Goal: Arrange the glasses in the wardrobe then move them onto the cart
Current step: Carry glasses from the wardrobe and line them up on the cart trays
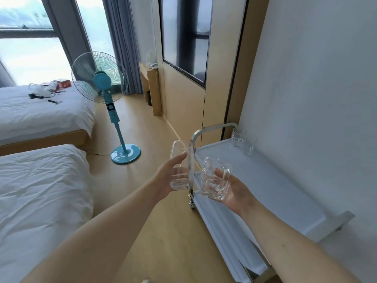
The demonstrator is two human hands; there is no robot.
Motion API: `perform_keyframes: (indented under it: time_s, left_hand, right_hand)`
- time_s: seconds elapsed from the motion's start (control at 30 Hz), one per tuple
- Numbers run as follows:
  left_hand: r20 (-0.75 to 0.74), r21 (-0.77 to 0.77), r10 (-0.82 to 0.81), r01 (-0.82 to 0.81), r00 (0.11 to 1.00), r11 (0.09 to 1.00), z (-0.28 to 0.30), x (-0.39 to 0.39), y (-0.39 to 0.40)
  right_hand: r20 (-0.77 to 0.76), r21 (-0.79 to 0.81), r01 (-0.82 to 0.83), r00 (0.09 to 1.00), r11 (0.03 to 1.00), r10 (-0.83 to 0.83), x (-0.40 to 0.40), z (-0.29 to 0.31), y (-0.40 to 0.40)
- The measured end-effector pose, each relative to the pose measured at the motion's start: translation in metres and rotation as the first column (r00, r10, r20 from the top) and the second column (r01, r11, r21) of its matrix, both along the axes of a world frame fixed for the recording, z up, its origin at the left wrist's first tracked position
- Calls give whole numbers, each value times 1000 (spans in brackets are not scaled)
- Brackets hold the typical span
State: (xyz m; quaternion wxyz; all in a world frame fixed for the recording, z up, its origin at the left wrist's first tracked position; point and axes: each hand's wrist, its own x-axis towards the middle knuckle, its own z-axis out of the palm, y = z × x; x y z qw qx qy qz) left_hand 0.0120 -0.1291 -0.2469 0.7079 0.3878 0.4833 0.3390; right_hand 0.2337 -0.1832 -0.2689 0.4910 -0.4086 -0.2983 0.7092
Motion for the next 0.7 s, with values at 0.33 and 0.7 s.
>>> perform_keyframes:
  time_s: [0.33,0.7]
  left_hand:
    - [41,-66,-231,233,972,970,-15,48,115]
    - [-59,-93,-441,435,895,896,-23,82,219]
  right_hand:
    - [11,-92,316,949,944,-317,22,-17,54]
    - [41,-190,556,828,809,-559,19,-25,118]
